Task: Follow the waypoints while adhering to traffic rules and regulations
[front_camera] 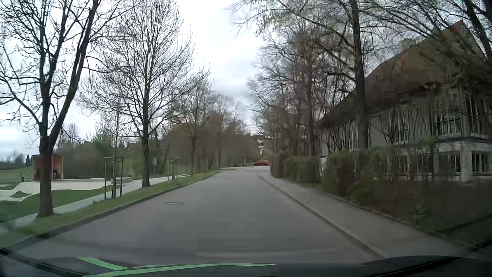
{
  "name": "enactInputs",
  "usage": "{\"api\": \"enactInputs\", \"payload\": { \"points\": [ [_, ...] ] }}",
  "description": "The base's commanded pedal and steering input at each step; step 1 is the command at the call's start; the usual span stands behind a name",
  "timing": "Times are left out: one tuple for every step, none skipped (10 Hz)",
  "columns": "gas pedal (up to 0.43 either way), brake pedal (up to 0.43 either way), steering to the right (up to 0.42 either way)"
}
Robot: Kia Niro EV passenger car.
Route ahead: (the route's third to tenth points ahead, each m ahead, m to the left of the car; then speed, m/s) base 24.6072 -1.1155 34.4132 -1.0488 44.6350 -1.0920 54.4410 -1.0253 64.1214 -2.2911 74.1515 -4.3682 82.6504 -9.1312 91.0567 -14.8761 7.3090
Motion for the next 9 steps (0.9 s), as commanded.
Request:
{"api": "enactInputs", "payload": {
  "points": [
    [0.098,0.0,0.0],
    [0.098,0.0,0.0],
    [0.098,0.0,0.0],
    [0.098,0.0,0.0],
    [0.11,0.0,0.0],
    [0.11,0.0,0.0],
    [0.11,0.0,0.0],
    [0.11,0.0,-0.001],
    [0.11,0.0,0.0]
  ]
}}
